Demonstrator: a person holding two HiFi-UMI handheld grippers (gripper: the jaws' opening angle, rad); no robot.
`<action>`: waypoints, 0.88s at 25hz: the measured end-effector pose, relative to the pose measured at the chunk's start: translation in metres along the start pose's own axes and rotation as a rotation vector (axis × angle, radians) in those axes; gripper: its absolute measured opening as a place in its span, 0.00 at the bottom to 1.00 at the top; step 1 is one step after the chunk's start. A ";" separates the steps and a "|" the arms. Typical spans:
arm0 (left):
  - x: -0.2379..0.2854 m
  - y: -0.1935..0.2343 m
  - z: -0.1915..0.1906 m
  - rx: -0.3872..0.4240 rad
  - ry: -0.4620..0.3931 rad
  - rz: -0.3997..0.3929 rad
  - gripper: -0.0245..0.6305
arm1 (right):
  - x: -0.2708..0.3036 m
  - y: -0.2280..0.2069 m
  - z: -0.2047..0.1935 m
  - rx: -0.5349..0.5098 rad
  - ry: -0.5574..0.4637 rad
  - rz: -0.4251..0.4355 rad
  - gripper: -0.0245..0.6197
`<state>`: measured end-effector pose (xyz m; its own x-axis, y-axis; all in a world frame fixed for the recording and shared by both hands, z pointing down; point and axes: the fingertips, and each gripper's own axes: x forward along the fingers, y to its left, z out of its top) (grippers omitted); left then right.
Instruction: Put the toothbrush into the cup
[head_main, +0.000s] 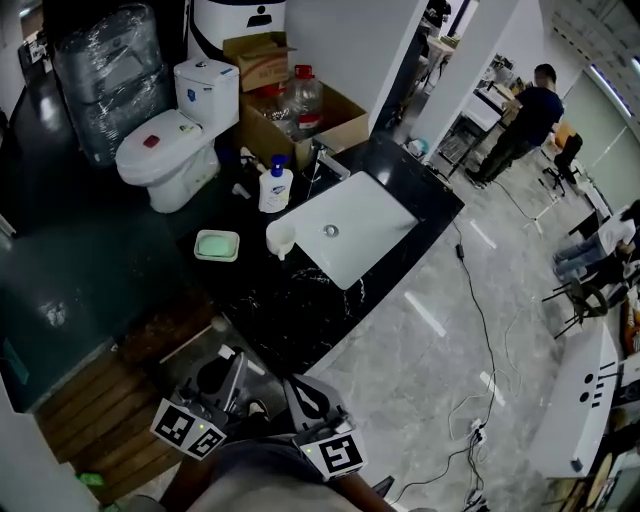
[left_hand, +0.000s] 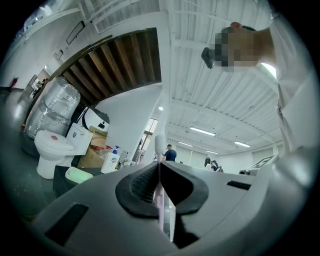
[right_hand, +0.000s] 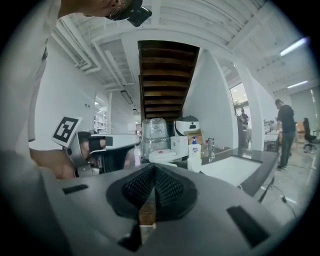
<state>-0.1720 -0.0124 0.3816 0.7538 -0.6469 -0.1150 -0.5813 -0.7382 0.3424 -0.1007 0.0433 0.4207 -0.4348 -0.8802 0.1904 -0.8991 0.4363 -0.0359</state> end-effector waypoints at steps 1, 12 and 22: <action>0.004 0.002 0.001 0.000 0.001 0.001 0.07 | 0.003 -0.003 -0.001 0.003 0.003 0.001 0.05; 0.075 0.020 0.004 0.028 0.011 0.032 0.07 | 0.048 -0.062 0.005 0.086 0.006 0.067 0.05; 0.149 0.032 0.001 0.090 0.008 0.112 0.07 | 0.088 -0.132 0.020 0.047 0.020 0.165 0.05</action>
<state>-0.0779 -0.1325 0.3746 0.6852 -0.7246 -0.0732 -0.6865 -0.6762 0.2673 -0.0214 -0.0953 0.4227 -0.5761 -0.7931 0.1977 -0.8171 0.5650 -0.1144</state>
